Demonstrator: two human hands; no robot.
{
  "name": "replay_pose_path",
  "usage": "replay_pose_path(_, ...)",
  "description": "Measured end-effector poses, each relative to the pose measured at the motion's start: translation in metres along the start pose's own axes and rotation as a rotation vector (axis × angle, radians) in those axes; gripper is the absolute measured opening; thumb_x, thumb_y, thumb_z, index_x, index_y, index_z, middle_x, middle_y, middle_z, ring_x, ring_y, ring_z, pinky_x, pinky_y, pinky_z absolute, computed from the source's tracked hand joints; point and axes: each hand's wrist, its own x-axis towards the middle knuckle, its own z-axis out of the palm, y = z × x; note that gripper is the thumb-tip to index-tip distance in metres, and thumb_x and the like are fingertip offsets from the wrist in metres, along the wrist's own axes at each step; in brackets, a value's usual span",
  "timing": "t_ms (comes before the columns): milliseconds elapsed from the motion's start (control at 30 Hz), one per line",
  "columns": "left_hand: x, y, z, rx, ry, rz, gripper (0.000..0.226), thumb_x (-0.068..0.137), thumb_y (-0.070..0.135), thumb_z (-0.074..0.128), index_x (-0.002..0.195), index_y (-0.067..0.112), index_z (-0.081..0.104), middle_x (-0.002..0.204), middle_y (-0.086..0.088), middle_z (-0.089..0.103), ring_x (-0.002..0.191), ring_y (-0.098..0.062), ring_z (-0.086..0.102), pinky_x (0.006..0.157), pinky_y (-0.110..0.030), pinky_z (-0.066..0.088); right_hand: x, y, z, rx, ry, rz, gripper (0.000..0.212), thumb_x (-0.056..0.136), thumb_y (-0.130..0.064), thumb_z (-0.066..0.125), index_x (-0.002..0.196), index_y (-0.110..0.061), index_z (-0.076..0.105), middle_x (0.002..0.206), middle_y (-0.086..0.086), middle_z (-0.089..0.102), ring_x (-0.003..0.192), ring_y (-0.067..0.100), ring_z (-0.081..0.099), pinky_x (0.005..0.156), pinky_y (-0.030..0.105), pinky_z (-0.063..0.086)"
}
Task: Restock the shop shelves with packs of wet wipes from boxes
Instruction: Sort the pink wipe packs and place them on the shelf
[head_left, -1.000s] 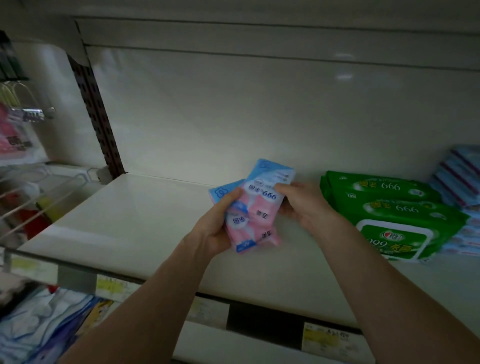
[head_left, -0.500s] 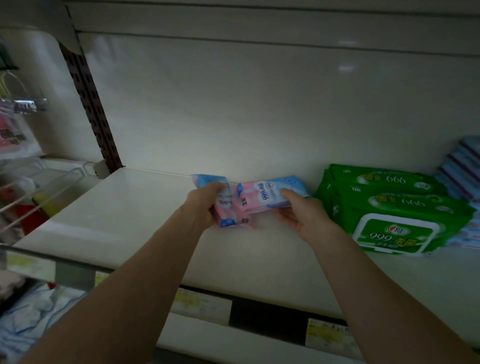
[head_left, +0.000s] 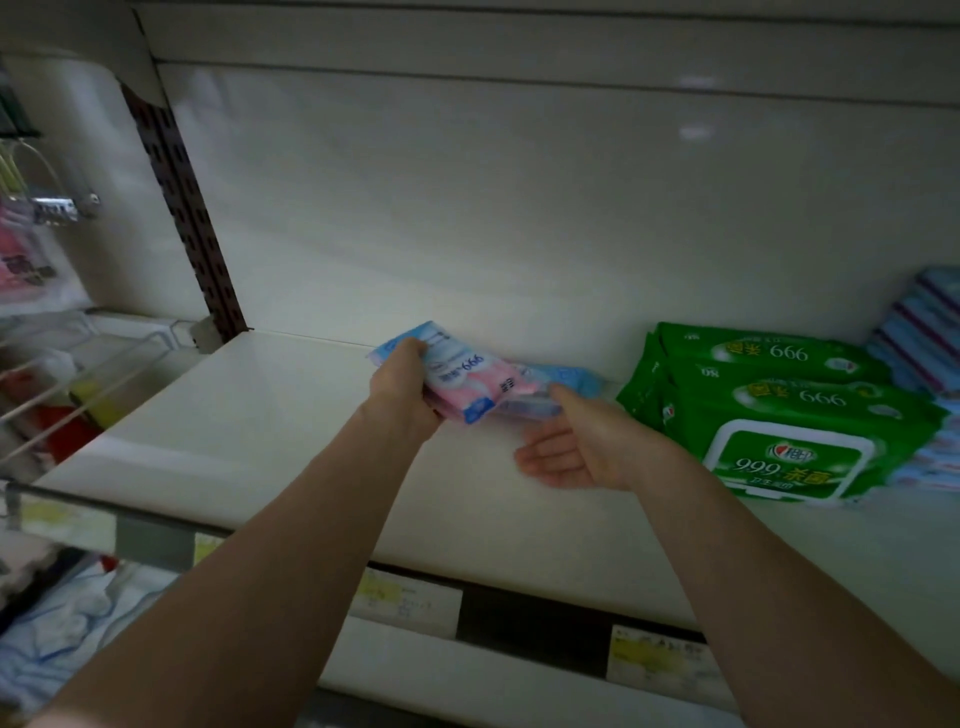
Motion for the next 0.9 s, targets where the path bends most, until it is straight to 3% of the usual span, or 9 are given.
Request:
replay_pose_path(133, -0.005, -0.007, 0.005, 0.021, -0.076, -0.040, 0.027, 0.091, -0.001, 0.047, 0.116, 0.006, 0.055, 0.095, -0.017, 0.066, 0.079, -0.028, 0.063, 0.066, -0.045, 0.055, -0.004, -0.006, 0.001, 0.204, -0.129, -0.158, 0.035, 0.094, -0.044, 0.052, 0.107, -0.014, 0.064, 0.093, 0.011, 0.071, 0.076, 0.019, 0.070, 0.063, 0.030, 0.058)
replay_pose_path(233, -0.012, -0.006, 0.008, 0.066, -0.173, -0.111, 0.015, 0.091, 0.000, 0.048, 0.101, 0.003, 0.059, 0.074, -0.017, 0.069, 0.075, -0.027, 0.063, 0.057, -0.042, 0.057, -0.004, -0.007, -0.001, 0.146, 0.035, -0.247, 0.003, 0.091, -0.017, 0.062, 0.093, -0.015, 0.063, 0.078, 0.003, 0.068, 0.060, 0.009, 0.064, 0.052, 0.019, 0.053)
replay_pose_path(367, -0.015, -0.004, 0.014, 0.170, -0.266, -0.178, 0.013, 0.090, 0.009, 0.056, 0.099, 0.001, 0.061, 0.080, -0.016, 0.068, 0.064, -0.025, 0.068, 0.056, -0.034, 0.058, -0.002, -0.015, -0.005, 0.304, 0.209, -0.318, 0.013, 0.090, 0.001, 0.056, 0.079, -0.007, 0.059, 0.064, 0.006, 0.063, 0.043, 0.007, 0.061, 0.045, 0.019, 0.053)
replay_pose_path(500, -0.020, -0.007, 0.024, 0.298, -0.407, -0.210, 0.018, 0.093, 0.009, 0.049, 0.108, 0.005, 0.057, 0.088, -0.017, 0.068, 0.069, -0.025, 0.068, 0.063, -0.037, 0.058, -0.008, -0.026, -0.005, 0.156, 0.090, -0.309, 0.006, 0.089, -0.012, 0.061, 0.085, -0.009, 0.064, 0.075, 0.007, 0.071, 0.063, 0.014, 0.070, 0.059, 0.024, 0.057)
replay_pose_path(600, -0.014, 0.004, 0.021, 0.440, -0.438, -0.245, 0.024, 0.089, 0.009, 0.043, 0.108, 0.009, 0.057, 0.084, -0.014, 0.069, 0.065, -0.024, 0.070, 0.056, -0.038, 0.060, -0.008, -0.035, -0.009, 0.110, 0.188, -0.275, 0.018, 0.090, -0.034, 0.058, 0.085, -0.017, 0.060, 0.082, 0.005, 0.070, 0.070, 0.015, 0.067, 0.067, 0.027, 0.053)
replay_pose_path(667, -0.012, 0.013, 0.017, 0.617, -0.454, -0.285, 0.022, 0.087, 0.012, 0.046, 0.104, 0.009, 0.060, 0.083, -0.012, 0.070, 0.065, -0.022, 0.069, 0.057, -0.035, 0.060, -0.004, -0.040, -0.011, 0.173, 0.251, -0.278, 0.022, 0.090, -0.037, 0.060, 0.089, -0.015, 0.059, 0.087, 0.009, 0.066, 0.069, 0.015, 0.060, 0.062, 0.025, 0.050)
replay_pose_path(733, -0.014, 0.021, 0.016, 0.770, -0.472, -0.309, 0.017, 0.087, 0.017, 0.051, 0.099, 0.010, 0.060, 0.080, -0.009, 0.071, 0.063, -0.018, 0.068, 0.057, -0.030, 0.058, 0.000, -0.042, -0.011, 0.206, 0.271, -0.309, 0.034, 0.088, -0.025, 0.065, 0.118, -0.015, 0.052, 0.096, 0.012, 0.063, 0.067, 0.014, 0.057, 0.056, 0.022, 0.046)
replay_pose_path(800, -0.015, 0.029, 0.017, 0.808, -0.467, -0.307, 0.013, 0.089, 0.020, 0.053, 0.092, 0.009, 0.059, 0.068, -0.006, 0.068, 0.051, -0.013, 0.064, 0.049, -0.022, 0.055, 0.005, -0.040, -0.012, 0.234, 0.291, -0.328, 0.073, 0.086, -0.008, 0.067, 0.146, -0.016, 0.026, 0.095, 0.013, 0.061, 0.062, 0.012, 0.055, 0.048, 0.020, 0.045)
replay_pose_path(900, -0.004, 0.039, 0.013, 0.589, -0.371, -0.272, 0.011, 0.090, 0.019, 0.057, 0.088, 0.008, 0.055, 0.074, -0.013, 0.065, 0.052, -0.019, 0.065, 0.049, -0.028, 0.057, 0.005, -0.037, -0.013, 0.259, 0.314, -0.359, 0.072, 0.086, 0.003, 0.061, 0.147, -0.014, 0.027, 0.078, 0.012, 0.058, 0.055, 0.013, 0.053, 0.040, 0.017, 0.046)
